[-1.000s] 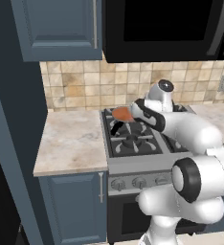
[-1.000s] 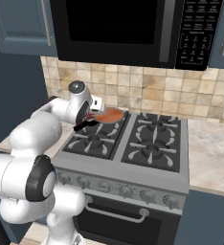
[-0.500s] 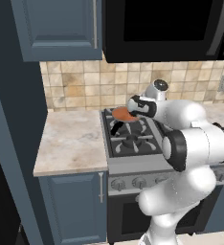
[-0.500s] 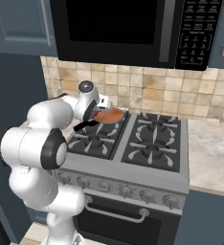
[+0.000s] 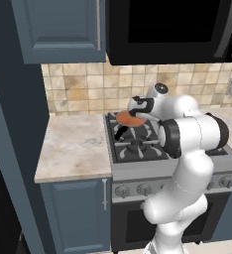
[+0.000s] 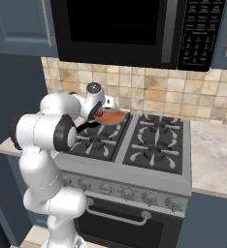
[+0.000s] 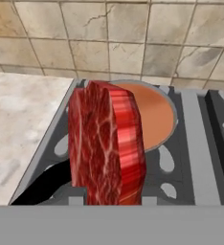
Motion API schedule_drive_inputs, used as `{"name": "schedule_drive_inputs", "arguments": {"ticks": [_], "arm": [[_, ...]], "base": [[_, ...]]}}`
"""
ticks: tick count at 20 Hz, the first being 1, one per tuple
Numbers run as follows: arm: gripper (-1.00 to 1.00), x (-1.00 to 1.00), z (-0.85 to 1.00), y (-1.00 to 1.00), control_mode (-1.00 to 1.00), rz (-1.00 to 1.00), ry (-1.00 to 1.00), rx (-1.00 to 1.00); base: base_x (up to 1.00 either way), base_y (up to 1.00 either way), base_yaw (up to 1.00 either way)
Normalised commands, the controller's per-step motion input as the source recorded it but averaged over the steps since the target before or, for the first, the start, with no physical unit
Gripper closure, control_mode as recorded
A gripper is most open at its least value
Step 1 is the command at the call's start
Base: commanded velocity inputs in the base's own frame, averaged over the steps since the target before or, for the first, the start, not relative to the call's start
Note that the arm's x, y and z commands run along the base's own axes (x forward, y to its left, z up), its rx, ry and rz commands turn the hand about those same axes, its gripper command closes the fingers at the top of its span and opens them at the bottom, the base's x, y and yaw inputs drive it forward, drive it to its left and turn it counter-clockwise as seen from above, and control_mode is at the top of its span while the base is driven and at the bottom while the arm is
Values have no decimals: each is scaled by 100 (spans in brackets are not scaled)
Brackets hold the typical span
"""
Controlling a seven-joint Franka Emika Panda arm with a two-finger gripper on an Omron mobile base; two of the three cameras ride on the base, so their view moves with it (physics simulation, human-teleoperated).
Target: Retrieve the steak from the fridge and place it on the saucepan with marinade on the stove.
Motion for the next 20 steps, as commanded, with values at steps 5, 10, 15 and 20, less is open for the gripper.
{"name": "schedule_drive_inputs", "arguments": {"ticks": [5,10,15,20], "arm": [[100,47,-30,-5,-100,3,3,0],[100,40,-26,0,-100,1,1,0],[100,42,-22,0,-100,0,0,-2],[100,42,-23,0,-100,0,0,-4]], "base": [[0,0,0],[0,0,0],[0,0,0],[0,0,0]]}}
